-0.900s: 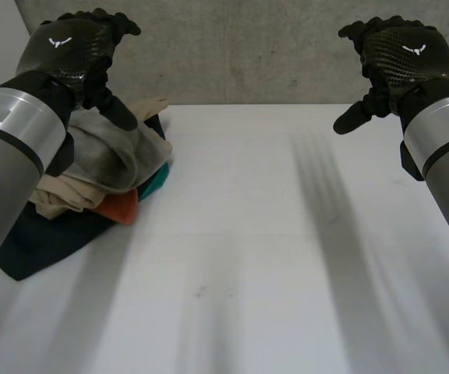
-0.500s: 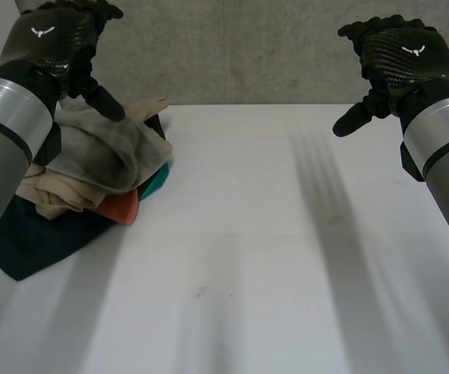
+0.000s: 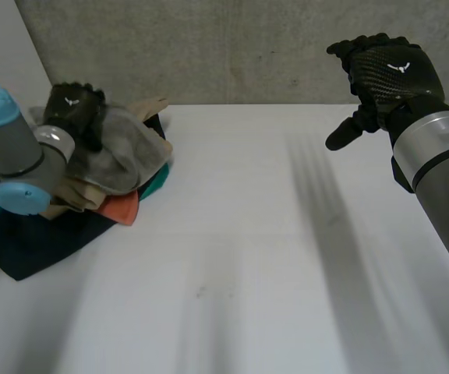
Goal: Fold the laundry.
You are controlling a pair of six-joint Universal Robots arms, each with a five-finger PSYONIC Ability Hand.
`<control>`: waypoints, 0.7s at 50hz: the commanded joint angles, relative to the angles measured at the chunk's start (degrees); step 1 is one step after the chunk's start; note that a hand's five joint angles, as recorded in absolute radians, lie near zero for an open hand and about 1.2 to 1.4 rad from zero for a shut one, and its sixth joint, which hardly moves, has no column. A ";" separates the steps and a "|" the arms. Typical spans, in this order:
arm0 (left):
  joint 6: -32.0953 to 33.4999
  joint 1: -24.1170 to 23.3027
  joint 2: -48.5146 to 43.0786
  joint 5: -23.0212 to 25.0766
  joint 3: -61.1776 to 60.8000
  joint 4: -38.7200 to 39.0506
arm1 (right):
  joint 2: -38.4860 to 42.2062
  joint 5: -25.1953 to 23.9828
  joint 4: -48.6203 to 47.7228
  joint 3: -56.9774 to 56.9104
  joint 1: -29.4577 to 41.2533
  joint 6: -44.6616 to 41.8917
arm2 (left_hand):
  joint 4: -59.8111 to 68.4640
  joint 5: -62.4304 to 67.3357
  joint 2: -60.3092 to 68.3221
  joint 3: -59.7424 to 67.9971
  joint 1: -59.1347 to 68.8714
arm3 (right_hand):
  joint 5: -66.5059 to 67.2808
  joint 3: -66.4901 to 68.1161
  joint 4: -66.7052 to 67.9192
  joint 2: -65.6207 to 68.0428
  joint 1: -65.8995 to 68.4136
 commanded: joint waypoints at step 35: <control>-27.65 -36.40 19.47 0.64 -19.26 -0.90 | -1.36 -0.07 -0.19 -1.23 -6.46 -2.61 | 48.97 48.45 47.94 48.87 47.50 | -2.39 -1.85 -1.74 -2.20 -2.71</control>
